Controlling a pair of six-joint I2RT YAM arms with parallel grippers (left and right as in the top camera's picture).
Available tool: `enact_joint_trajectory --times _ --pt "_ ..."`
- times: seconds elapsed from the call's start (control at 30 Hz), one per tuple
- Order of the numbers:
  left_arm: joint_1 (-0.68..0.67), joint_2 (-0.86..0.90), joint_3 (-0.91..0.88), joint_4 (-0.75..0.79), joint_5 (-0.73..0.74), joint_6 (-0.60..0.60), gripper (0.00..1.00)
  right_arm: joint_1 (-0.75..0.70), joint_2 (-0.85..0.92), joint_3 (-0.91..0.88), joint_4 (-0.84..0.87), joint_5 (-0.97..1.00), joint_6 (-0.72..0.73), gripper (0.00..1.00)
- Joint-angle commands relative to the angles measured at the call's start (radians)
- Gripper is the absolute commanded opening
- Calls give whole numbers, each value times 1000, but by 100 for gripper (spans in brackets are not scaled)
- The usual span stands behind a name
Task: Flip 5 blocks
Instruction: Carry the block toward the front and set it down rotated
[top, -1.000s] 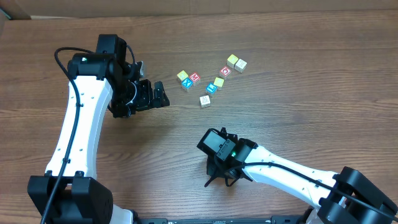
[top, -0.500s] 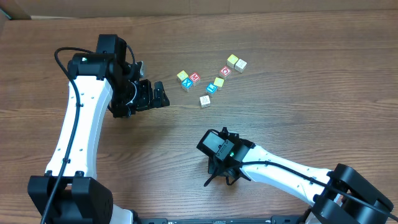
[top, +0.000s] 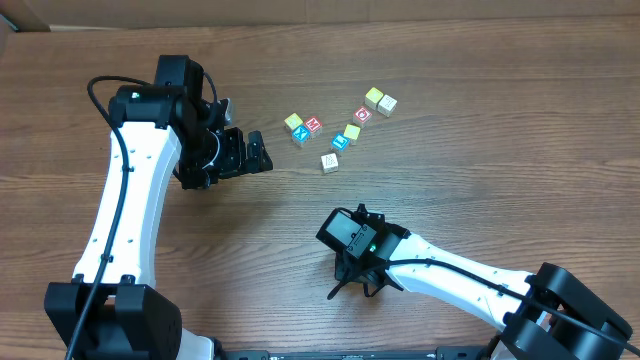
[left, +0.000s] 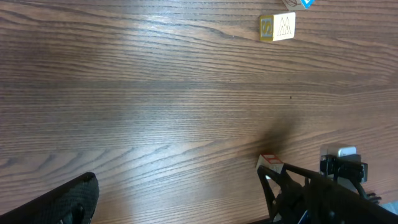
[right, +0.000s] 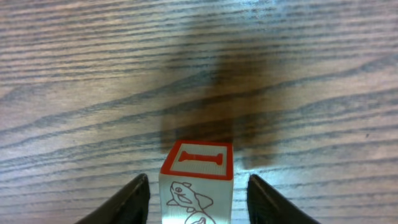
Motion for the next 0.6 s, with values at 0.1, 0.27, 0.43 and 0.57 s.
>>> enact_joint_trajectory --times 0.1,0.27,0.43,0.57 --pt "5 5 18 0 -5 -2 100 -8 5 3 -2 82 -5 57" --pt "5 5 18 -4 -5 -2 100 -97 -3 97 -65 98 -62 59" --pt "5 5 18 -7 -5 -2 100 -252 -29 285 -182 99 -132 59" --pt "5 5 18 -19 -6 -2 100 -377 -37 467 -309 64 -207 59"
